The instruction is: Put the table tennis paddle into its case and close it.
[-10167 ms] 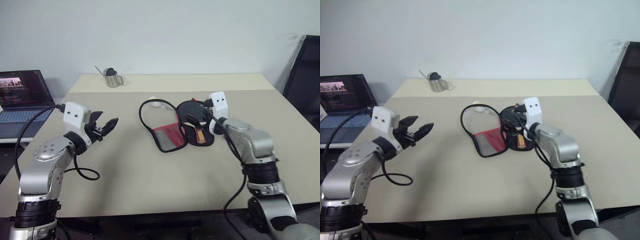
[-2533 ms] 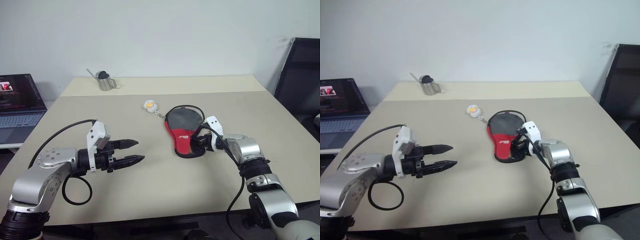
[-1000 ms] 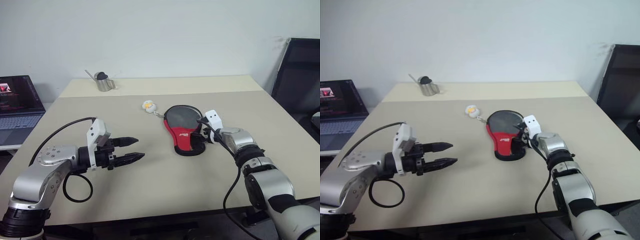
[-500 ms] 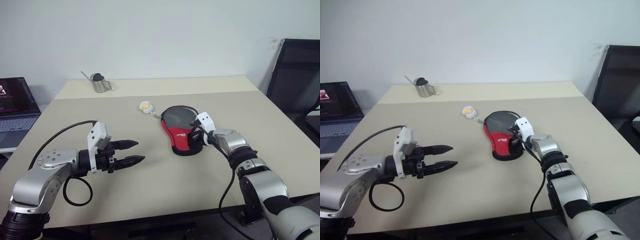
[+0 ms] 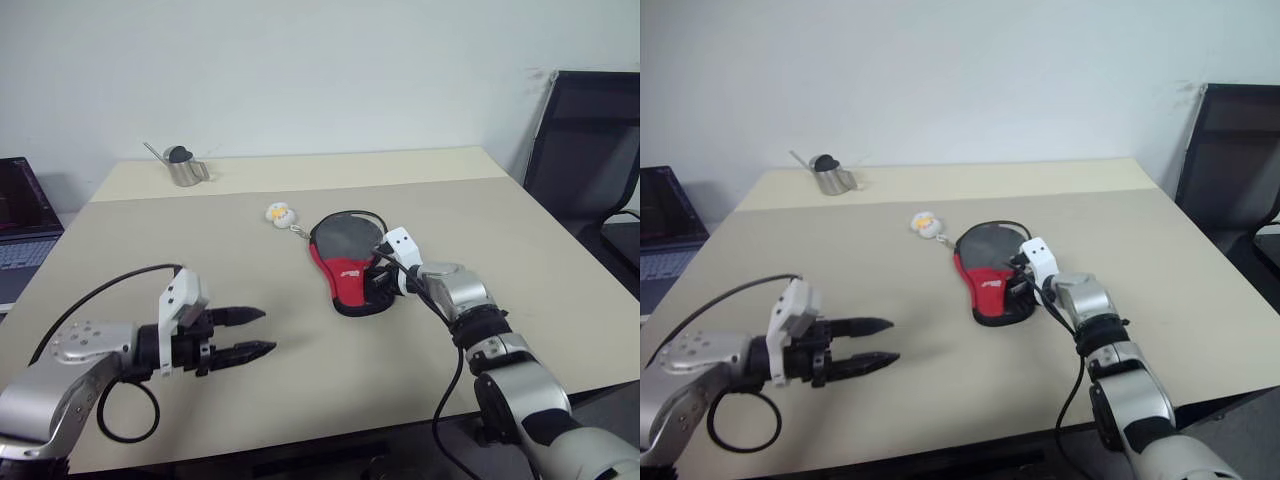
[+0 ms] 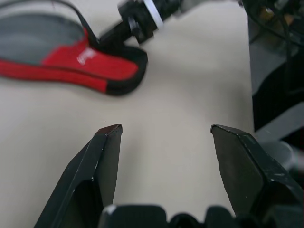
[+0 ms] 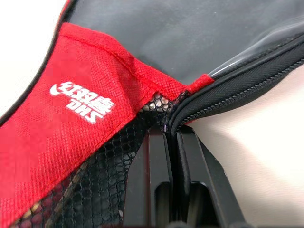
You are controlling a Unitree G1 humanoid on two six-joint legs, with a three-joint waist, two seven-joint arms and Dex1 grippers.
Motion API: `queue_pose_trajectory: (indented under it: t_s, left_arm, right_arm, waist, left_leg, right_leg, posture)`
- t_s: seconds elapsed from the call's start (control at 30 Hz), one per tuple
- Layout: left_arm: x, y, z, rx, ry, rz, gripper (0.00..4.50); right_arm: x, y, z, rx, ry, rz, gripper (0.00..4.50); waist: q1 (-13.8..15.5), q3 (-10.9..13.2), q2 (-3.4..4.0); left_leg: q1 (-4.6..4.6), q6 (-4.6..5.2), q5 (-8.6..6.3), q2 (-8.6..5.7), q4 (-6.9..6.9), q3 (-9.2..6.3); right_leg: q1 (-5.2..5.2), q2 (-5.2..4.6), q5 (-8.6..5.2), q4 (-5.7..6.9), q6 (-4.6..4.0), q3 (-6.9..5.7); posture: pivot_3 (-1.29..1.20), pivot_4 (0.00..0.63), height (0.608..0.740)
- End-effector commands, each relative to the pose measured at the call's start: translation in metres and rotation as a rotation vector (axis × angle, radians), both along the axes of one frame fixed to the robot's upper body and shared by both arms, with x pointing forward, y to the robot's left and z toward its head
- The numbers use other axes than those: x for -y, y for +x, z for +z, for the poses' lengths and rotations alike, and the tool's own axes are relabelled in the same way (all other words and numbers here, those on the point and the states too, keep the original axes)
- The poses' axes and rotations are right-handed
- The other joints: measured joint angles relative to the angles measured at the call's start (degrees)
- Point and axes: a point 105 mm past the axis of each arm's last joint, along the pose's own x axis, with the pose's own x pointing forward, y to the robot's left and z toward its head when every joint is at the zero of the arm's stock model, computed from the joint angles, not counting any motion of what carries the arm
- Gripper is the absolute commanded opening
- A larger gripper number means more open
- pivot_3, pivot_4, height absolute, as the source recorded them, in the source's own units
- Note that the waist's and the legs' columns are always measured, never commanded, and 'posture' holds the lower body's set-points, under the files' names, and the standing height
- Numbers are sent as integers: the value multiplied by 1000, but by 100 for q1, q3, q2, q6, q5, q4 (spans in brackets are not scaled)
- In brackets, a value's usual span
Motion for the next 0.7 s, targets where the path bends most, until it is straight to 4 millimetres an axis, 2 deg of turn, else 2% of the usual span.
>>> queue_pose_trajectory:
  t_s: [0.03,0.27,0.43,0.7]
  left_arm:
    - [3,-8,10,60,19,-37,3254]
    - [1,-24,5,45,30,-47,3254]
    - [-7,-32,8,78,40,-11,3254]
    - [-10,-44,8,47,40,2,3254]
  right_arm:
    - [-39,-41,-31,-171,31,163,23]
    - [-33,-70,-28,-198,39,176,23]
    - [-23,-90,-21,-214,47,185,23]
    - [-10,-124,-20,-258,28,222,23]
  waist:
    - [7,0,0]
    - [35,-3,6]
    - [113,-6,12]
    - [301,-9,11]
  left_leg:
    - [-1,-7,-5,10,-2,-4]
    - [0,-92,-60,91,-12,-6]
    - [-15,-178,-115,102,-11,-8]
    - [-54,-260,-169,99,10,2]
  right_leg:
    - [-5,13,-4,2,-8,0]
    - [-20,93,-52,6,-68,-6]
    - [-34,98,-98,13,-96,-9]
    - [-63,97,-144,1,-56,11]
  posture:
    - [0,150,740]
    - [0,150,740]
    - [0,150,740]
    - [0,150,740]
